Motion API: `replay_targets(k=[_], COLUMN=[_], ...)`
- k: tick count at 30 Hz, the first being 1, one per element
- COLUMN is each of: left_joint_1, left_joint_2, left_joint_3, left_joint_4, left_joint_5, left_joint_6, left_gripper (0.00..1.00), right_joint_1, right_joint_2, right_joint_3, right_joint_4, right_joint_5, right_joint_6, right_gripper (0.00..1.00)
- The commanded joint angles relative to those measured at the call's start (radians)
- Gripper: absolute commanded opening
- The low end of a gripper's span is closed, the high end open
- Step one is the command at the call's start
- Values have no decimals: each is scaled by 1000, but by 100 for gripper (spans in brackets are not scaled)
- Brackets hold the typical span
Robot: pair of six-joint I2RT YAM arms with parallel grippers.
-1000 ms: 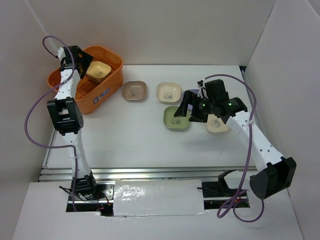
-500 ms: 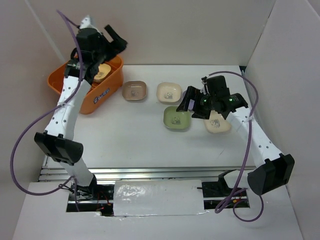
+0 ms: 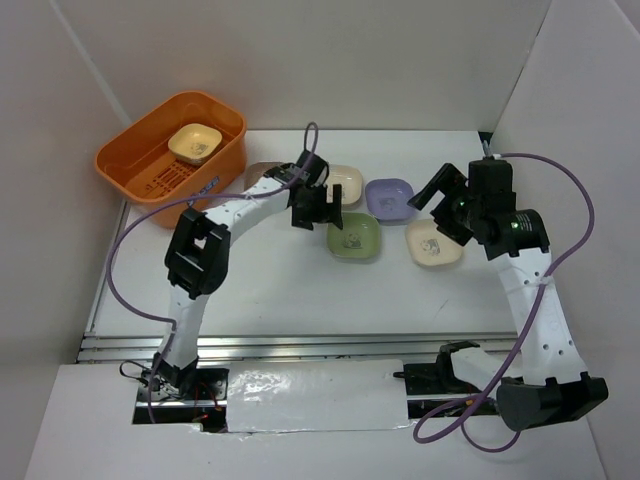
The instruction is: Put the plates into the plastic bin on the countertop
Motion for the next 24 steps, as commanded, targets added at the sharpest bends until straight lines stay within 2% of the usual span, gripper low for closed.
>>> replay_targets(k=[1,4,10,15,17,18,20,21,22,24], left_joint_1=[-25,-41,-71,-76,-88,-102,-122,-140,-148,-168], left_joint_2=[-14,20,59,89,86,80,48,33,-5,-52], left_joint_3=[-4,-33,-61,-113,-124,-125,-134,-136,-139,-139], left_joint_4=[6,23,14,54,68,72,83,74,65,-19], left_joint_5=[-20,-37,-179,-210,-226,-250,-284,-320,-341,-405], left_joint_6=[16,5,-18,-24,-16,-12,-1,1,1,-13], left_gripper=[97,97,76,73,54,38,27,7,0,0], right_joint_1=[-13,-19,-22,-23,-22,-22,-22,-22,-20,-22], right_joint_2=[-22,-35,-48,-39,-36,-32,-31,-29,-29,-29], right_joint_3=[3,-8,-14,-22,-19,-18,-25,-37,-41,-51], right_joint_4=[-13,-1,7,20,25,28,34,42,45,53], right_joint_5=[11,-26,-46,-75,-86,-89,-97,-100,-106,-123], right_joint_6=[1,-5,-13,-12,-16,-18,-19,-21,-19,-19], right_gripper=[100,100,100,100,100,100,100,100,100,100])
